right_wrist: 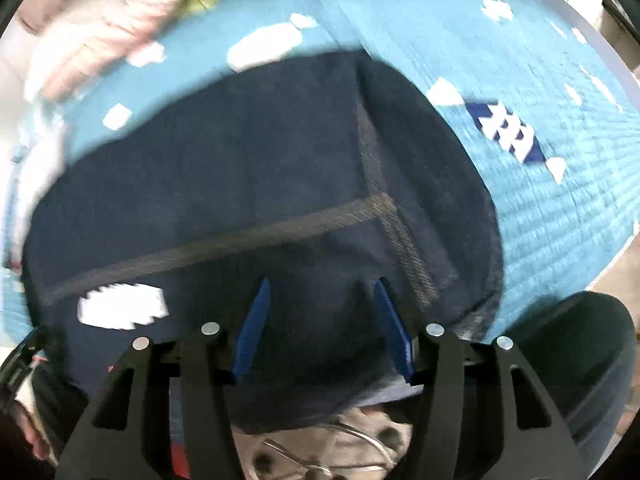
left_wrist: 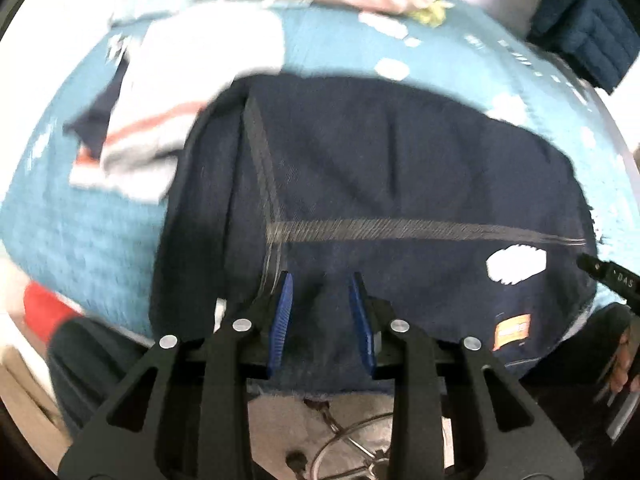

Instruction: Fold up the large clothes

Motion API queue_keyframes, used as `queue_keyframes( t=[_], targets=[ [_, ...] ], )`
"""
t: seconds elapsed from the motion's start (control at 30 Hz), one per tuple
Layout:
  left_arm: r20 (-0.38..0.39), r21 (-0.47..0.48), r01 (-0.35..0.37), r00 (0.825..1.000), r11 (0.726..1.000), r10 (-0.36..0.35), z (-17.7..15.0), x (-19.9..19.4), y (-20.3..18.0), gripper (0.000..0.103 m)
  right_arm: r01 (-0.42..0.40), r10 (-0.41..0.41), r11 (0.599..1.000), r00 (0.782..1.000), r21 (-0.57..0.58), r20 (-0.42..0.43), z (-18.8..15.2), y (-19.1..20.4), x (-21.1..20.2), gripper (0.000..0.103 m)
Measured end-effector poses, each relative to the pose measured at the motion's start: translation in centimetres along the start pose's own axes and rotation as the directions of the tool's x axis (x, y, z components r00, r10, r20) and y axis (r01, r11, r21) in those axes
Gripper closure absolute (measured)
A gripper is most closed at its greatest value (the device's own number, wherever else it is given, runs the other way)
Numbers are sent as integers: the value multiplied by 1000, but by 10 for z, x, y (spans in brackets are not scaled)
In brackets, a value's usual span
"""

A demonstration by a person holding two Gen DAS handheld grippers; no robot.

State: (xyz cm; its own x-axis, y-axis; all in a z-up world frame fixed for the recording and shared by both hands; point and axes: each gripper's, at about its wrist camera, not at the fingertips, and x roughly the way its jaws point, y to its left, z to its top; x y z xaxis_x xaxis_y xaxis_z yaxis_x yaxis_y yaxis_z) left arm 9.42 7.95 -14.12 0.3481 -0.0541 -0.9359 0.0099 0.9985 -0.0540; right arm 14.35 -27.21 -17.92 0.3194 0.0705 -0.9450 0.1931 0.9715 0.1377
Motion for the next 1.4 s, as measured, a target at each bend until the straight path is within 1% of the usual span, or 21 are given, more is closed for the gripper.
queue_keyframes(
  t=[0.17, 0.33, 0.4, 0.47, 0.53, 0.57, 0.6, 0.63, 0.7, 0.8, 0.9, 0.97, 1.03, 1.07, 1.1, 1.13, 1.17, 1.23, 1.3, 1.37, 1.4],
  targets=[
    [58, 62, -7, 998, 998, 4, 41, 0, -17, 73, -54, 57, 994, 998, -98, 25, 36, 50, -9, 51],
    [56, 32, -25, 998, 999, 24, 100, 35, -25, 73, -120, 124, 981, 992, -150, 20, 80, 93, 4, 51],
    [51, -2, -43, 998, 999, 44, 120, 48, -20, 73, -99, 105, 976, 994, -196, 23, 99, 115, 15, 52],
    [21, -33, -43, 999, 999, 43, 130, 64, -11, 73, -65, 59, 968, 998, -242, -33, 113, 131, 41, 52],
    [-76, -69, -48, 996, 996, 43, 137, 101, -3, 73, -14, -20, 976, 988, -218, -153, 121, 134, 93, 52],
    [-125, -90, -40, 992, 995, 28, 137, 122, 2, 74, -15, -22, 979, 984, -206, -177, 120, 133, 109, 51],
    [-103, -86, -31, 994, 996, 22, 137, 128, 3, 74, -3, -31, 975, 988, -221, -152, 119, 135, 117, 50],
    [-89, -68, -42, 995, 997, 36, 137, 127, 0, 74, 34, -64, 965, 992, -262, -110, 117, 141, 114, 50],
    [-84, -44, -79, 994, 996, 76, 136, 122, -7, 74, 65, -94, 953, 992, -297, -86, 113, 146, 109, 50],
    [-95, -44, -79, 993, 996, 74, 136, 115, -4, 74, 17, -49, 969, 991, -247, -124, 117, 129, 102, 54],
    [-71, -66, -82, 994, 994, 77, 132, 93, 3, 74, 24, -44, 986, 991, -163, -124, 124, 96, 83, 59],
    [-53, -45, -108, 993, 993, 105, 126, 84, 4, 74, 66, -79, 991, 991, -114, -112, 128, 67, 70, 59],
    [-72, -32, -105, 992, 994, 102, 120, 85, 9, 74, 164, -168, 986, 970, -41, -174, 128, 34, 79, 59],
    [-99, -34, -103, 990, 994, 99, 118, 93, 12, 74, 184, -180, 983, 959, -2, -218, 127, 21, 91, 55],
    [-115, -36, -98, 989, 995, 93, 115, 103, 14, 74, 124, -103, 990, 961, 66, -258, 124, 6, 108, 49],
    [-106, -32, -99, 990, 995, 95, 114, 106, 14, 74, 81, -53, 992, 966, 100, -254, 124, -2, 117, 48],
    [-97, -21, -110, 990, 994, 107, 113, 108, 12, 74, 72, -43, 991, 966, 108, -256, 124, -4, 117, 48],
    [-92, -1, -145, 985, 989, 144, 113, 105, 6, 74, 104, -77, 991, 961, 87, -265, 127, 1, 111, 49],
    [-98, -12, -136, 986, 991, 134, 112, 101, 5, 73, 121, -100, 990, 961, 67, -259, 127, 4, 106, 49],
    [-106, -19, -109, 989, 994, 107, 107, 93, 6, 67, 99, -70, 990, 959, 96, -276, 122, 2, 101, 49],
    [-106, -22, -93, 990, 995, 90, 105, 90, 6, 59, 74, -41, 991, 960, 108, -278, 119, 1, 98, 47]
  ],
)
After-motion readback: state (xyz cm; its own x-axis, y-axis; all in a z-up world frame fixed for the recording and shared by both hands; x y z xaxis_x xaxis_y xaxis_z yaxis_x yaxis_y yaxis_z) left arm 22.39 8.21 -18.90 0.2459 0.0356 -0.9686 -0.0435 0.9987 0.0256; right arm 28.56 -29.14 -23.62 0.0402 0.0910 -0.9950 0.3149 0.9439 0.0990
